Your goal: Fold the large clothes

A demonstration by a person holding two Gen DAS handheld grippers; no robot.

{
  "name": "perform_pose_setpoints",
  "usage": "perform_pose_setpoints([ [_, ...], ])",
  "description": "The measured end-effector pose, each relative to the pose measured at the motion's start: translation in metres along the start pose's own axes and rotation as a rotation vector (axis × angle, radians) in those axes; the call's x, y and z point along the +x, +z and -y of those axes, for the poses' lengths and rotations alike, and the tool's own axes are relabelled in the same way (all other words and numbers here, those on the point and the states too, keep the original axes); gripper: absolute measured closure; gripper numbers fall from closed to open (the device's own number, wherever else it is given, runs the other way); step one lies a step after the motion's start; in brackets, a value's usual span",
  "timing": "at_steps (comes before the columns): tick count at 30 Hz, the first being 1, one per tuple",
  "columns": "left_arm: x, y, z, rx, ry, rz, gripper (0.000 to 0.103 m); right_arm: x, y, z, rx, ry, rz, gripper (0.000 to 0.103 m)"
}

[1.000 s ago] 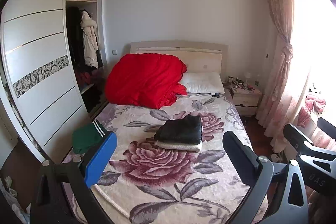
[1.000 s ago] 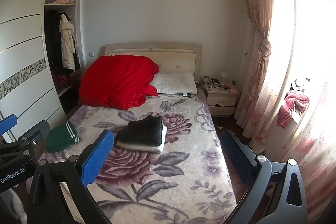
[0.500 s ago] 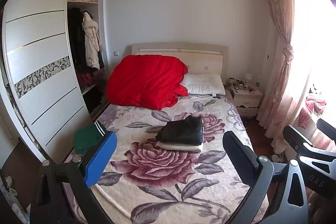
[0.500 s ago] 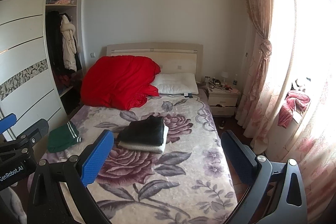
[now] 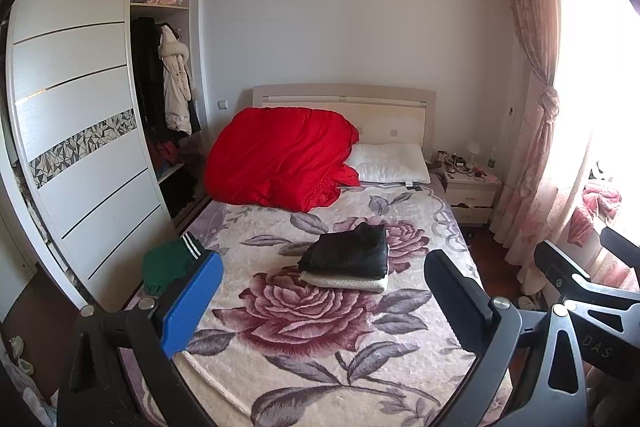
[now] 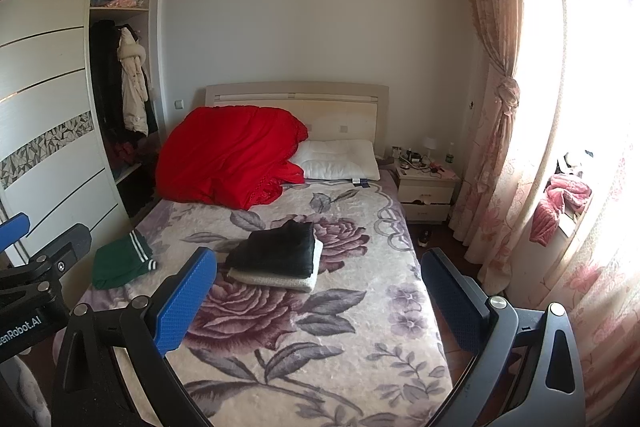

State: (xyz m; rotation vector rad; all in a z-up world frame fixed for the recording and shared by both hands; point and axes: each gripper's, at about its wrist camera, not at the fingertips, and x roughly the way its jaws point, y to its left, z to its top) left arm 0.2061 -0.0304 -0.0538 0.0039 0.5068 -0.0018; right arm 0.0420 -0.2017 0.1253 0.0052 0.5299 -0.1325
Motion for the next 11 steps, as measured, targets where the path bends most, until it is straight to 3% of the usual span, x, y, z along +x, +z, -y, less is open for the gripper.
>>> perform_pose_setpoints([
  [11, -0.0017, 0.0010, -0.0014, -0.005, 0.024, 0.010, 0.000, -0.0005, -0.0008, -0.0065, -0.001, 0.005, -0.002, 0.000],
])
